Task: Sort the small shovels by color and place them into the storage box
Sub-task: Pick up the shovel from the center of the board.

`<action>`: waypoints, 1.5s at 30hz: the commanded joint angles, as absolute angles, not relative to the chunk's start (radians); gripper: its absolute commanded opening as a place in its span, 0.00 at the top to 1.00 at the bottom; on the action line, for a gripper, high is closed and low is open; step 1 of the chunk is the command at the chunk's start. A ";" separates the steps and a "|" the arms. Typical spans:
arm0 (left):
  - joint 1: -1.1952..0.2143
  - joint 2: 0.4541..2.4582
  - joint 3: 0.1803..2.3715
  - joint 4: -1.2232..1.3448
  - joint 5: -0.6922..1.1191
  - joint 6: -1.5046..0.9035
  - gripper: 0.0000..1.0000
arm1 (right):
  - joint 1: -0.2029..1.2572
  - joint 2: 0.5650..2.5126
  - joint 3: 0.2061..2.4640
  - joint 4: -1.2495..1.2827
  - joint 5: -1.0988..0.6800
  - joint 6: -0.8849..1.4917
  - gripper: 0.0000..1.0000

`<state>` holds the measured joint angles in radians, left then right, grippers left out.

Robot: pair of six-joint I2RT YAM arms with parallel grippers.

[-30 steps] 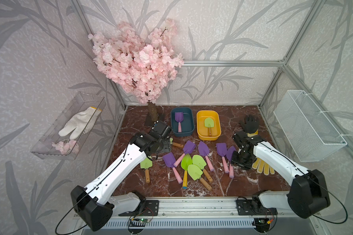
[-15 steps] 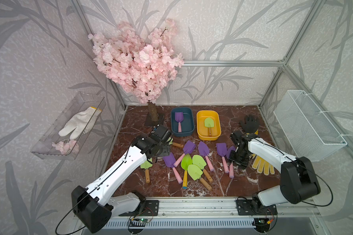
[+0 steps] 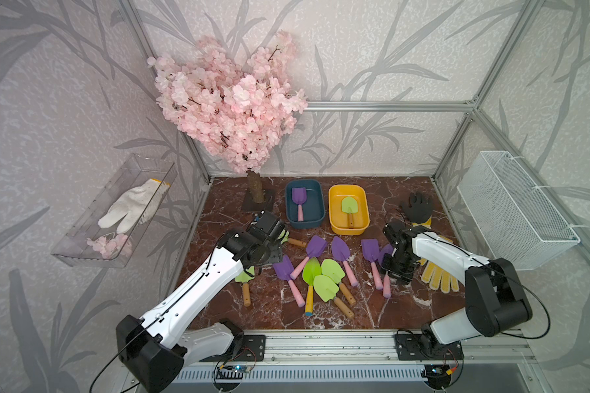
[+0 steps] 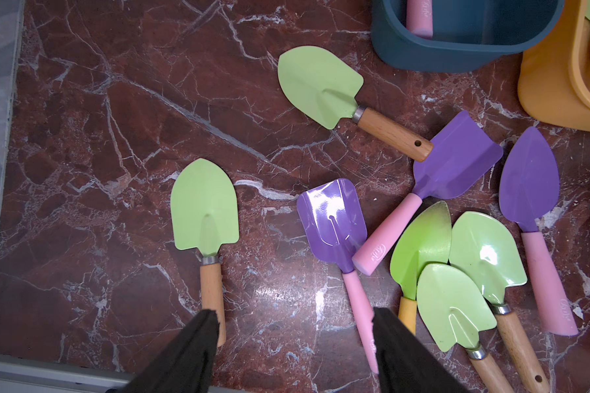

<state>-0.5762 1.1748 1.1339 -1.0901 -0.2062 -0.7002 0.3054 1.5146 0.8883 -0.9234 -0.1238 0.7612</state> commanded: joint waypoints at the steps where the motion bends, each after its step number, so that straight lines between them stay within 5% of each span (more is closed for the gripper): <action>1: -0.580 1.158 1.121 -1.101 -0.205 -0.715 0.25 | 0.301 1.532 0.880 -0.910 -0.127 0.755 0.45; 45: -0.579 1.169 1.103 -1.094 -0.202 -0.716 0.25 | 0.287 1.584 0.854 -0.857 -0.123 0.752 0.66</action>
